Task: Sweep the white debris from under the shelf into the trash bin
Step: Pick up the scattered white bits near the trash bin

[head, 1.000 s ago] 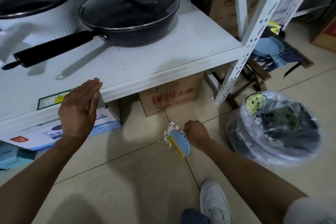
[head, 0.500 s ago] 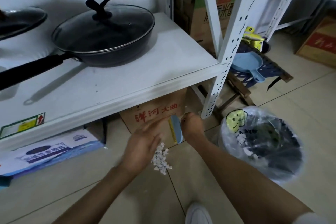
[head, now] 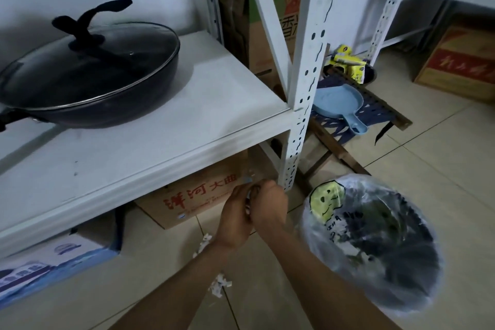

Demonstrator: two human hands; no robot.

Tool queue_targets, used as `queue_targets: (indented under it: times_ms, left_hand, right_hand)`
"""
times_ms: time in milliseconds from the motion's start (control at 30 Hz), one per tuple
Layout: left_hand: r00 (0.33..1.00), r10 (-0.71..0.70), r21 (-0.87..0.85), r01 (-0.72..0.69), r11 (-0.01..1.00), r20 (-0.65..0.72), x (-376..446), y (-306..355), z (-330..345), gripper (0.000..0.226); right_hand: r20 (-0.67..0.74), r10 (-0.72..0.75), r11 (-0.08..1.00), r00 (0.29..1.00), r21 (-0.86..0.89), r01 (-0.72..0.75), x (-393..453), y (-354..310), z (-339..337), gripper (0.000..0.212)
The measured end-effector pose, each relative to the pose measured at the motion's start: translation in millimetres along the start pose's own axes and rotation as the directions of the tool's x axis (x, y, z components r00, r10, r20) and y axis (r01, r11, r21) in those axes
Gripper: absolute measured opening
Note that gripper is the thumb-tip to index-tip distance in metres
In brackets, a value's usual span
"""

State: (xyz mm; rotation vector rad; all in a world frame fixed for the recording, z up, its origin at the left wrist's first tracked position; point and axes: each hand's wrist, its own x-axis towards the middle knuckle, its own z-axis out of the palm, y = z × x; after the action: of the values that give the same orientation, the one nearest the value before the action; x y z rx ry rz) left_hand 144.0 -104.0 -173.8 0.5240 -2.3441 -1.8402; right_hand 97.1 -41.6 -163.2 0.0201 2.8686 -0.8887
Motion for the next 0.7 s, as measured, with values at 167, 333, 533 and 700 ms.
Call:
queue_targets:
  times_ms: [167,333,533,700]
  left_hand:
    - [0.994,0.094,-0.084,-0.089,0.992,0.062,16,-13,10,0.030]
    - [0.993,0.045,-0.177,-0.026,0.984,0.106,25,-33,6,0.028]
    - [0.954,0.260,0.346,-0.296,0.890,0.148,30,-61,-10,0.023]
    - [0.930,0.336,0.461,-0.366,0.808,0.150,39,-59,-5,0.041]
  right_hand:
    - [-0.062,-0.029,0.996,0.998,0.081,0.034,2,2,5,0.016]
    - [-0.080,0.052,0.994,0.995,0.104,-0.043,1,6,17,0.016]
    - [0.017,0.077,0.996,0.997,0.050,-0.078,-3,10,27,0.025]
    - [-0.205,0.010,0.988,0.979,0.150,0.021,13,9,2,0.022]
